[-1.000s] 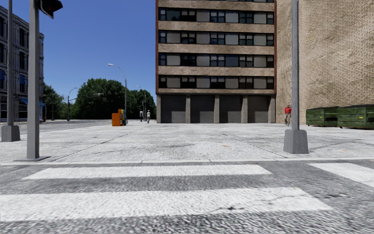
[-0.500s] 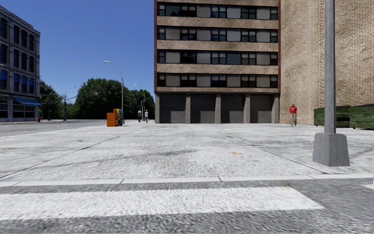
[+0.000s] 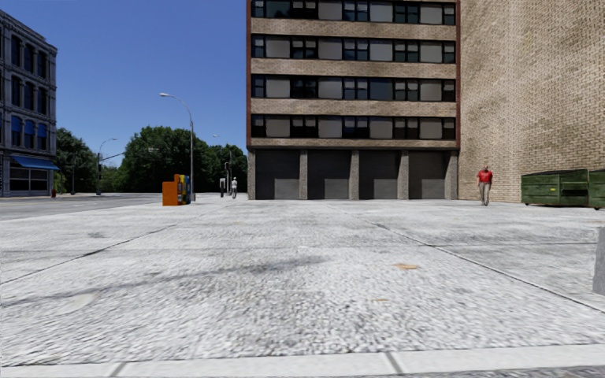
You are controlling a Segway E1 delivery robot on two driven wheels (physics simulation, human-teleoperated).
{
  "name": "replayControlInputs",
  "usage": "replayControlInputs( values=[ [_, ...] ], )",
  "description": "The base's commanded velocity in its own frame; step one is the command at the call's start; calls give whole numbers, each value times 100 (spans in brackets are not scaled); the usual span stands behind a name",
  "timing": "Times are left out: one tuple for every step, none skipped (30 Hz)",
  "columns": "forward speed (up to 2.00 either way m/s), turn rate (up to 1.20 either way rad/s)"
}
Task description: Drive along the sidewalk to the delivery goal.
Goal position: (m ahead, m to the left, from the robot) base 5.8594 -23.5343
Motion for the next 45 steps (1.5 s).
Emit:
replayControlInputs(
  values=[
    [200,-23],
    [200,-23],
    [200,-24],
    [200,-24],
    [200,-24],
    [199,-24],
    [189,-24],
    [178,-25],
    [166,-25],
    [166,-25],
    [158,-26],
    [151,-27],
    [148,-28],
    [148,-28],
    [145,-28],
    [141,-32],
    [137,-36],
    [135,-37],
    [135,-37],
    [133,-38],
    [133,-39],
    [133,-41],
    [133,-43],
    [133,-43],
    [133,-43],
    [133,-43],
    [133,-43],
    [133,-43],
    [133,-44],
    [133,-46],
    [133,-49],
    [133,-49],
    [134,-51],
    [134,-52],
    [135,-53],
    [138,-53],
    [138,-53],
    [144,-53],
    [151,-54],
    [152,-54],
    [152,-54],
    [153,-56],
    [153,-58],
    [153,-60],
    [153,-60]
  ],
)
